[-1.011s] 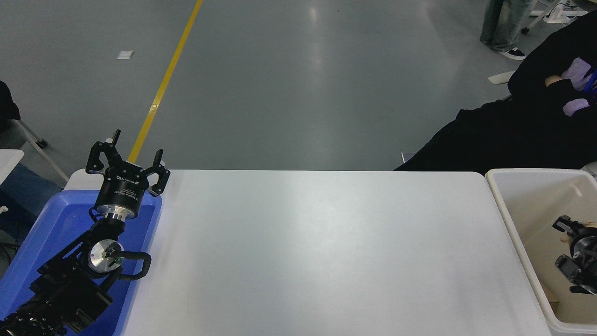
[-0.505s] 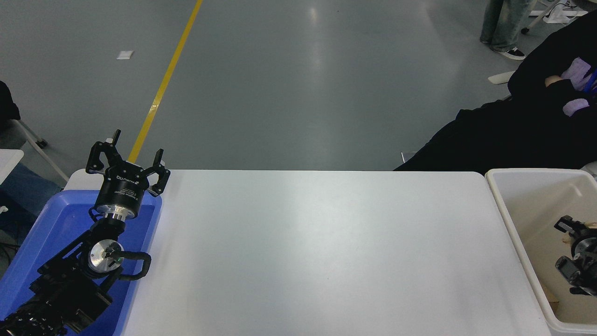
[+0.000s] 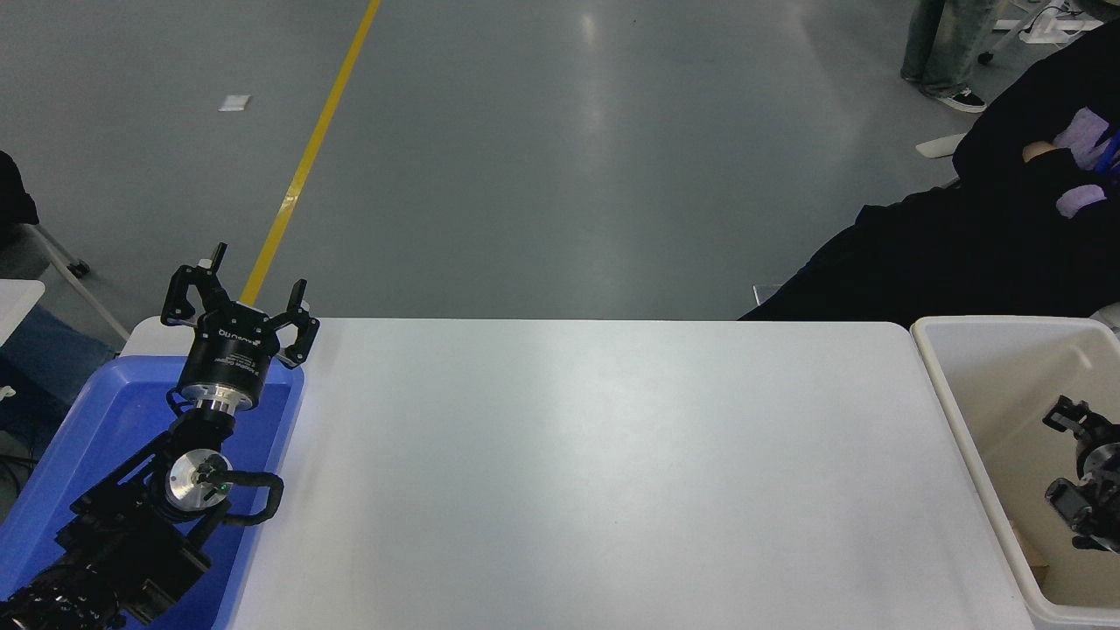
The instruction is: Pick up paper ball place in dustbin
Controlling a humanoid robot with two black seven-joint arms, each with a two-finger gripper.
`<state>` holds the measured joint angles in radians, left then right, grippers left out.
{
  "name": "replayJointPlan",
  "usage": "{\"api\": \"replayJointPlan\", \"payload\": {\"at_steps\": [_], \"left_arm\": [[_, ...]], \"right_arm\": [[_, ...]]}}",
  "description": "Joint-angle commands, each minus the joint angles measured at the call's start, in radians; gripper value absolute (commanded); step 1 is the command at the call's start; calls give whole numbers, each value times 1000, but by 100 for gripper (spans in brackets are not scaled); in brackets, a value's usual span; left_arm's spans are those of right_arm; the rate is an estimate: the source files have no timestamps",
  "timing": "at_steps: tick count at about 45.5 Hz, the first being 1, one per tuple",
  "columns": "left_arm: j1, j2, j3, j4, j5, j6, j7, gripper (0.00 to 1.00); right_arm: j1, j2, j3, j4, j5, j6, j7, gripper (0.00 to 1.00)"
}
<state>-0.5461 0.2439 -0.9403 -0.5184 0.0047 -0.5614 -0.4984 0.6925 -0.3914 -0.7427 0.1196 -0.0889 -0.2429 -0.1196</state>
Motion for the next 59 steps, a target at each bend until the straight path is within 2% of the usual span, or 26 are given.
{"api": "replayJointPlan", "payload": {"at_steps": [1, 34, 36, 40, 43, 45, 51, 59], "left_arm": [[0, 0, 0, 0, 0, 0, 0, 98], [0, 0, 0, 0, 0, 0, 1, 98], [0, 0, 0, 0, 0, 0, 1, 98], [0, 0, 0, 0, 0, 0, 1, 98], [0, 0, 0, 0, 0, 0, 1, 98], [0, 0, 0, 0, 0, 0, 1, 98], [0, 0, 2, 0, 1, 0, 1, 98], [0, 0, 3, 0, 1, 0, 3, 98]], "right_arm": [[2, -3, 2, 0, 0, -3, -2, 78], [53, -10, 8, 46, 1, 4, -3, 78], [91, -30, 8, 98, 3, 10, -8, 79], [174, -128, -1, 294, 3, 10, -9, 93], [243, -207, -10, 441, 5, 11, -9, 94], [292, -250, -15, 527, 6, 14, -9, 100], [455, -320, -113, 768, 18, 37, -8, 100], [786, -291, -427, 920, 20, 96, -6, 100]]}}
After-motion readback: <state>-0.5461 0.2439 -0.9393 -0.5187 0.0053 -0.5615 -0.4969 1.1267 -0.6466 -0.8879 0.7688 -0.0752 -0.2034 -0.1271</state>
